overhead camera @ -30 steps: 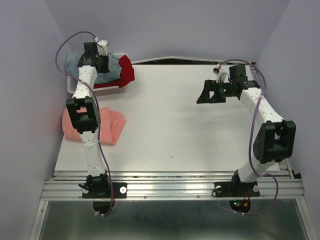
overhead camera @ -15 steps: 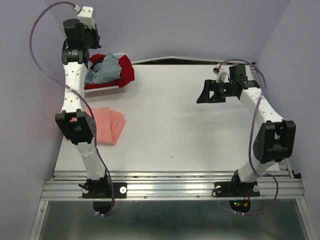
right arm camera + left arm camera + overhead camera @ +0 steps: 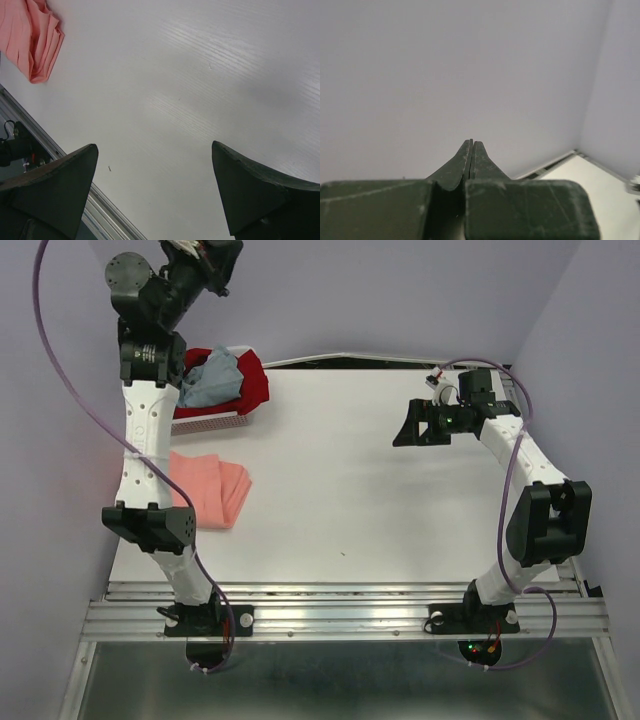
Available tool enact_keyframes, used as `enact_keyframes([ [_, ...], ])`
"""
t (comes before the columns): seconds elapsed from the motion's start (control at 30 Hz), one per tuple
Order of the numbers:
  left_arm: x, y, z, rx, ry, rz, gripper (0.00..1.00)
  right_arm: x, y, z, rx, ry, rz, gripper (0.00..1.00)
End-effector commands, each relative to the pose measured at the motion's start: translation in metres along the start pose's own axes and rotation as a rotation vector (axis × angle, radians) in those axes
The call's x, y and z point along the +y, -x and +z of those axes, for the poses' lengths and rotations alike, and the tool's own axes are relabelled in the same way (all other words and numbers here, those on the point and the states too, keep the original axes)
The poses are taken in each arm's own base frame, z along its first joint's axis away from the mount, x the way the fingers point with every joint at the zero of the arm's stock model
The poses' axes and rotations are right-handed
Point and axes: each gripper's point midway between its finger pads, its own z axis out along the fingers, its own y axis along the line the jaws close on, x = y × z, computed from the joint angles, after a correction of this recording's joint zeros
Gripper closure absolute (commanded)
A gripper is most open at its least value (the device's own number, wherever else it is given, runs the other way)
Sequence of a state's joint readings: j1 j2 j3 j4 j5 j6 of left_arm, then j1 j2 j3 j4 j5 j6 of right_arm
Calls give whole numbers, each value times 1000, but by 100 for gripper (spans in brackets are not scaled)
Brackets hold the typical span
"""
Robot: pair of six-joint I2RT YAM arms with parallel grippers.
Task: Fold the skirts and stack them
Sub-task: Grab the skirt from the pile
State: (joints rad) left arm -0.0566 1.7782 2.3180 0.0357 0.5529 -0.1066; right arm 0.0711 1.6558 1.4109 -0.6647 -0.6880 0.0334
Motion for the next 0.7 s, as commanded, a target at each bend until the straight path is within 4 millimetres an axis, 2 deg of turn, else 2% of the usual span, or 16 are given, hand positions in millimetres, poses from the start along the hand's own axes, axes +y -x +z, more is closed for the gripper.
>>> enact_keyframes([
  [0.0,-74,19,-3,-33,-193,-67,100,15,33,-18,-108,15,-87,0],
  [0.03,-78,8,-3,-6,-190,-86,100,16,33,-19,-110,16,-90,0],
  [0.07,-78,-2,-2,27,-173,-99,93,16,31,-19,-108,17,-89,0],
  [0.1,-69,-32,0,120,-118,-138,81,15,30,-19,-107,14,-89,0],
  [0.13,-60,-49,0,170,-73,-156,67,15,29,-19,-106,12,-89,0],
  [0.17,-49,-68,0,223,-17,-161,46,15,29,-19,-105,10,-90,0],
  [0.2,-35,-102,-4,318,42,-143,42,14,27,-20,-106,1,-91,0],
  [0.23,-9,-128,-11,380,152,-125,38,12,26,-20,-104,-4,-92,0],
  [0.27,3,-146,-17,423,185,-118,36,11,26,-20,-103,-10,-92,0],
  [0.3,18,-181,-27,510,222,-98,36,11,24,-20,-100,-12,-91,0],
  [0.33,29,-196,-34,547,249,-101,35,10,23,-20,-99,-12,-93,0],
  [0.37,54,-218,-45,591,291,-106,34,10,22,-19,-98,-14,-92,0],
  [0.43,77,-242,-58,673,312,-54,30,9,21,-19,-94,-15,-90,0],
  [0.5,102,-270,-71,772,333,-21,12,8,20,-18,-90,-17,-86,0],
  [0.57,113,-288,-78,837,329,28,11,5,18,-15,-83,-19,-80,0],
  [0.67,131,-330,-91,946,360,82,9,4,18,-12,-75,-15,-73,0],
])
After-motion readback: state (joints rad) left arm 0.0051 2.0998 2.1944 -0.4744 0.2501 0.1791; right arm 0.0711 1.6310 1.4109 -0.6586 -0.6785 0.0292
